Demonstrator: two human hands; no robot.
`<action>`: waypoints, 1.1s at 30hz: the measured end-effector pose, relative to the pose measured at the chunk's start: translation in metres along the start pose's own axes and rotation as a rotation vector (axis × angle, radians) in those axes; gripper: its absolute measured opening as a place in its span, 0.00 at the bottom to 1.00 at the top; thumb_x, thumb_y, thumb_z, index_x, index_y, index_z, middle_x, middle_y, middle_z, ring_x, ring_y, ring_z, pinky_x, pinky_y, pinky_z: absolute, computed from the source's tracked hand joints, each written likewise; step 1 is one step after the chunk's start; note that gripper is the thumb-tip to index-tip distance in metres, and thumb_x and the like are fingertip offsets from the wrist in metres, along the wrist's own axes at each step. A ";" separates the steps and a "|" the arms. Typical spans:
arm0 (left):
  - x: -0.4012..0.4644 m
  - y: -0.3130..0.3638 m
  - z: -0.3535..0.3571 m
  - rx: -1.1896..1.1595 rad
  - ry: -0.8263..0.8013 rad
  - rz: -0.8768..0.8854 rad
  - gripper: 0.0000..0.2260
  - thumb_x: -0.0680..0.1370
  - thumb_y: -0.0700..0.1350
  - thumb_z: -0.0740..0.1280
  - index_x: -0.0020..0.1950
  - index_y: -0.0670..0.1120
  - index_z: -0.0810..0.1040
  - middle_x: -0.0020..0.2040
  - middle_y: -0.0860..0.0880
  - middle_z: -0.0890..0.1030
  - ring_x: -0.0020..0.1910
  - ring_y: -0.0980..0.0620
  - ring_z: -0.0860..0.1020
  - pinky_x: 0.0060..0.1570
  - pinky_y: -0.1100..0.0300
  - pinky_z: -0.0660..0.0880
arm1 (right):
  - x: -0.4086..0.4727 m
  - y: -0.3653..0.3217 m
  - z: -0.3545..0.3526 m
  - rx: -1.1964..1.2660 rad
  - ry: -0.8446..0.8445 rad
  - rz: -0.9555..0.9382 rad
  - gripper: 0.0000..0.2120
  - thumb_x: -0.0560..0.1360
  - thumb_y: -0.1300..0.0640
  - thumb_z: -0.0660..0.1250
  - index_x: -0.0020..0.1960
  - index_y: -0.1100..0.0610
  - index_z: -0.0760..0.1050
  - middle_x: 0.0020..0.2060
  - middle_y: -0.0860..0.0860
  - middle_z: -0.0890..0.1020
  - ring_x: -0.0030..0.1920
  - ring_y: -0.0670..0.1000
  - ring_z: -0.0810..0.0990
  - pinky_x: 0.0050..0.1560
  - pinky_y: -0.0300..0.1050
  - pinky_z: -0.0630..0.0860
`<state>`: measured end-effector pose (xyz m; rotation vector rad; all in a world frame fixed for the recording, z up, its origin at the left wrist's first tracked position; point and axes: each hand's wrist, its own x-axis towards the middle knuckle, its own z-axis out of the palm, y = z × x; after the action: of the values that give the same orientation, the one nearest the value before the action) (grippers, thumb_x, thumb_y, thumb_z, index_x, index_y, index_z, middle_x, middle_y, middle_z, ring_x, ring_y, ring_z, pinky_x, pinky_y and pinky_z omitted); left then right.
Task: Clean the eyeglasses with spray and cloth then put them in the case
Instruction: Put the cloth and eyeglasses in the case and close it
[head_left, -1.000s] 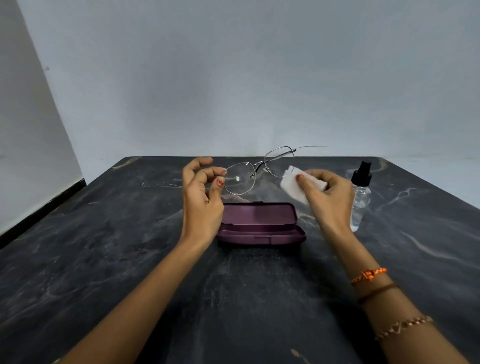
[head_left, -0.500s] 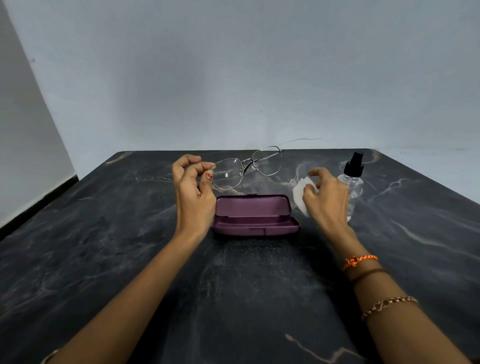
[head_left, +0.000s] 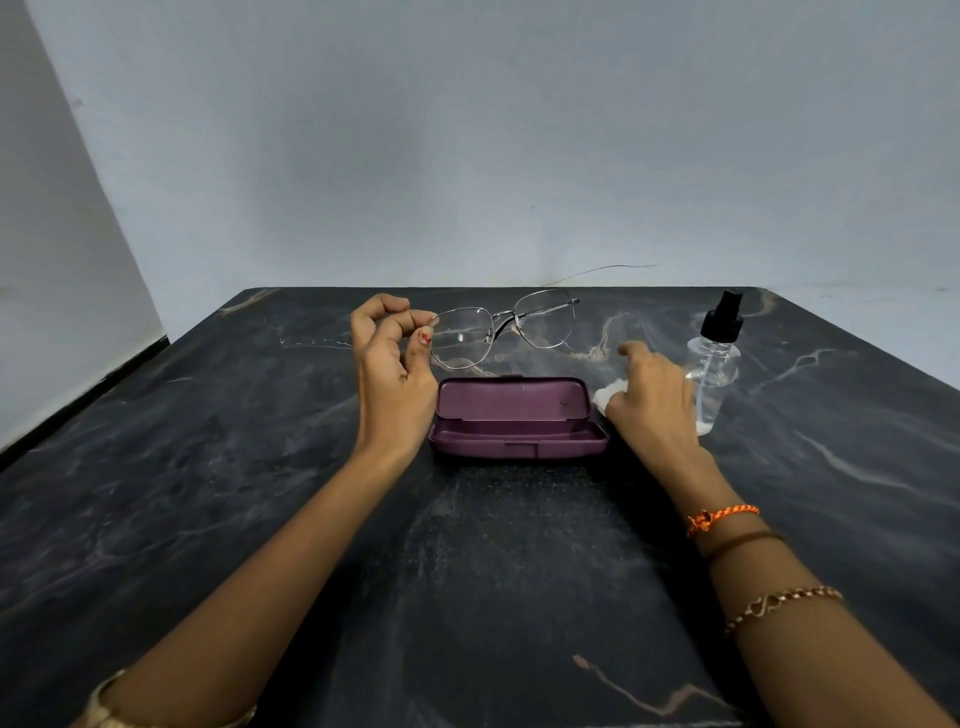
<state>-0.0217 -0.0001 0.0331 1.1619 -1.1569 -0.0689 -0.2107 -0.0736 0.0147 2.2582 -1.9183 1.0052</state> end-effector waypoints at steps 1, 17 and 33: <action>0.000 0.000 0.000 -0.001 -0.001 -0.001 0.07 0.76 0.32 0.58 0.49 0.35 0.75 0.54 0.47 0.64 0.49 0.61 0.68 0.47 0.80 0.66 | 0.000 0.000 0.001 -0.022 -0.011 -0.004 0.20 0.69 0.71 0.60 0.61 0.65 0.69 0.52 0.65 0.77 0.55 0.64 0.74 0.49 0.53 0.70; -0.004 0.005 0.001 -0.045 -0.008 0.102 0.07 0.75 0.30 0.59 0.46 0.37 0.76 0.54 0.45 0.64 0.48 0.71 0.67 0.45 0.79 0.66 | -0.003 -0.030 -0.015 1.258 0.187 0.131 0.09 0.77 0.56 0.61 0.42 0.55 0.79 0.35 0.48 0.83 0.37 0.42 0.80 0.37 0.35 0.76; -0.002 0.002 0.000 -0.101 -0.015 0.137 0.07 0.74 0.34 0.59 0.45 0.44 0.74 0.50 0.57 0.64 0.49 0.70 0.68 0.46 0.77 0.68 | -0.005 -0.037 -0.012 1.530 0.018 0.124 0.09 0.75 0.59 0.62 0.40 0.57 0.80 0.31 0.46 0.84 0.35 0.42 0.82 0.35 0.33 0.78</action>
<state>-0.0233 0.0023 0.0337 0.9924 -1.2293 -0.0312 -0.1841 -0.0553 0.0364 2.3764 -1.2664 3.2323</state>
